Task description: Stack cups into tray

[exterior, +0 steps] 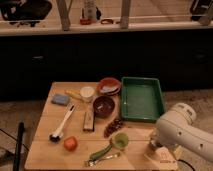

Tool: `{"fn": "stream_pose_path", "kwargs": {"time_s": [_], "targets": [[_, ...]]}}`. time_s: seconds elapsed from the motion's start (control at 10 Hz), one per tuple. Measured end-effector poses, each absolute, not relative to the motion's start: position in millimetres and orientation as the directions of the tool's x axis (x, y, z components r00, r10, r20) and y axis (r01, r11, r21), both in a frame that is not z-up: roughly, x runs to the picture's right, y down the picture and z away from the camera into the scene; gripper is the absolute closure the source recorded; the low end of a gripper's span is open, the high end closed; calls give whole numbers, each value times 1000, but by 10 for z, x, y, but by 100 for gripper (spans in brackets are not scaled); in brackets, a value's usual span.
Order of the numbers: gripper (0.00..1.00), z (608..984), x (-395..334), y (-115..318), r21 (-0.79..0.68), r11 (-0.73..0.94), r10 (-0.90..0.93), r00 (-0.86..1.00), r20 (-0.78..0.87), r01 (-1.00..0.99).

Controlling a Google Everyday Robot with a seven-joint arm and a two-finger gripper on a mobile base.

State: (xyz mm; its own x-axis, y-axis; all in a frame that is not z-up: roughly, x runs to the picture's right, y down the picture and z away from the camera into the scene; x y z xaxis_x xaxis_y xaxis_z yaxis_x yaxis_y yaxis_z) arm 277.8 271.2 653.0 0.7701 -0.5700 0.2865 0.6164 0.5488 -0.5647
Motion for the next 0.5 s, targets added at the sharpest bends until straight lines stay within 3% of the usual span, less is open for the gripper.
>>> {"fn": "stream_pose_path", "kwargs": {"time_s": [0.5], "targets": [[20, 6608, 2795, 2568, -500, 611, -500, 789, 356, 613]]}}
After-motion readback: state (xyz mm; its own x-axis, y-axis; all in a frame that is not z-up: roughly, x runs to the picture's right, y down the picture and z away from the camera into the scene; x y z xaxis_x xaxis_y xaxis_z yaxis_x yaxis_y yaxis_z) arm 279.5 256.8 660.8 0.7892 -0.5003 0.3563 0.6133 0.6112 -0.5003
